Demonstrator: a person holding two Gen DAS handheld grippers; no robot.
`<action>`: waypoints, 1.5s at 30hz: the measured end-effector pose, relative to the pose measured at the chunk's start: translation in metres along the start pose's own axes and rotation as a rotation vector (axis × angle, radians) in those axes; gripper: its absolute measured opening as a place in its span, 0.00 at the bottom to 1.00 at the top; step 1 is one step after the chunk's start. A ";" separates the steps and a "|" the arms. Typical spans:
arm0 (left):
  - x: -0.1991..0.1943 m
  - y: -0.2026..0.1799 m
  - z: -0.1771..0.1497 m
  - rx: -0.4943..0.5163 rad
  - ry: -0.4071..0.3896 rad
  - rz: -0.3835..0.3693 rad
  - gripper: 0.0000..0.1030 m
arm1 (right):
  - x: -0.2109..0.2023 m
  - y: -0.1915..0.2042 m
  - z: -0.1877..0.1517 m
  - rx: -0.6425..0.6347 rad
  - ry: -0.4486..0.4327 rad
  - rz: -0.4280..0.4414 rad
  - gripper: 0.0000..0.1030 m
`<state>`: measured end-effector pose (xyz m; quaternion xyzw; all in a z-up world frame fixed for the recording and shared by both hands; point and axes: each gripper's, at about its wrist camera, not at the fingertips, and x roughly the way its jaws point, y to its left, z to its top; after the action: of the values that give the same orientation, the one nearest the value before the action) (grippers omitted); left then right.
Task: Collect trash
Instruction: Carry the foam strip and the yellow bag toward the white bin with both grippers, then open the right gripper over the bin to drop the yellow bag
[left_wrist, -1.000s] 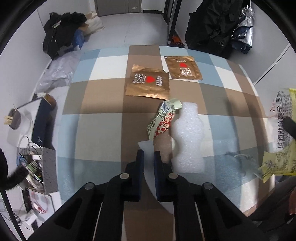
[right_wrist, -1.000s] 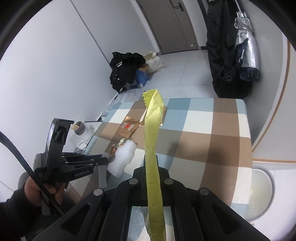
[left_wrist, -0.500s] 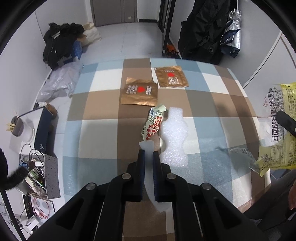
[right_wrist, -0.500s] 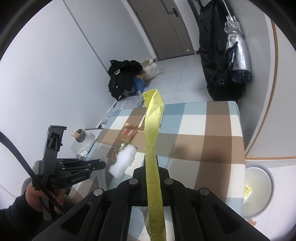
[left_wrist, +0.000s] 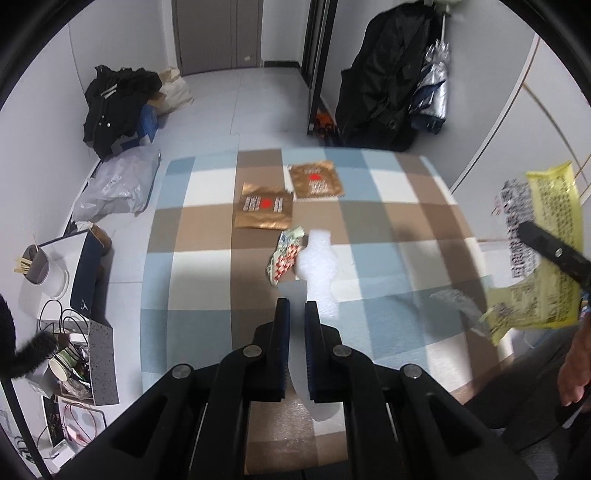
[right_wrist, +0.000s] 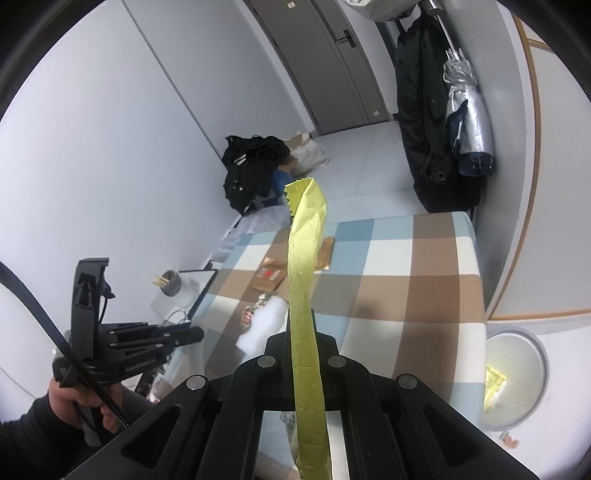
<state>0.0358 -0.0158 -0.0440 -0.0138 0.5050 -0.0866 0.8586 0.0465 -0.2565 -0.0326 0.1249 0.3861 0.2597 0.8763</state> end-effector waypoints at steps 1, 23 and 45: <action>-0.006 -0.001 0.001 -0.005 -0.011 -0.010 0.03 | -0.002 0.000 0.001 0.002 -0.003 0.003 0.00; -0.046 -0.155 0.070 0.231 -0.133 -0.257 0.03 | -0.162 -0.054 0.026 0.048 -0.272 -0.159 0.00; 0.127 -0.293 0.090 0.332 0.122 -0.393 0.03 | -0.115 -0.270 -0.040 0.401 -0.091 -0.319 0.00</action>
<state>0.1351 -0.3307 -0.0769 0.0346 0.5224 -0.3339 0.7839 0.0484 -0.5441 -0.1022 0.2453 0.4048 0.0308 0.8803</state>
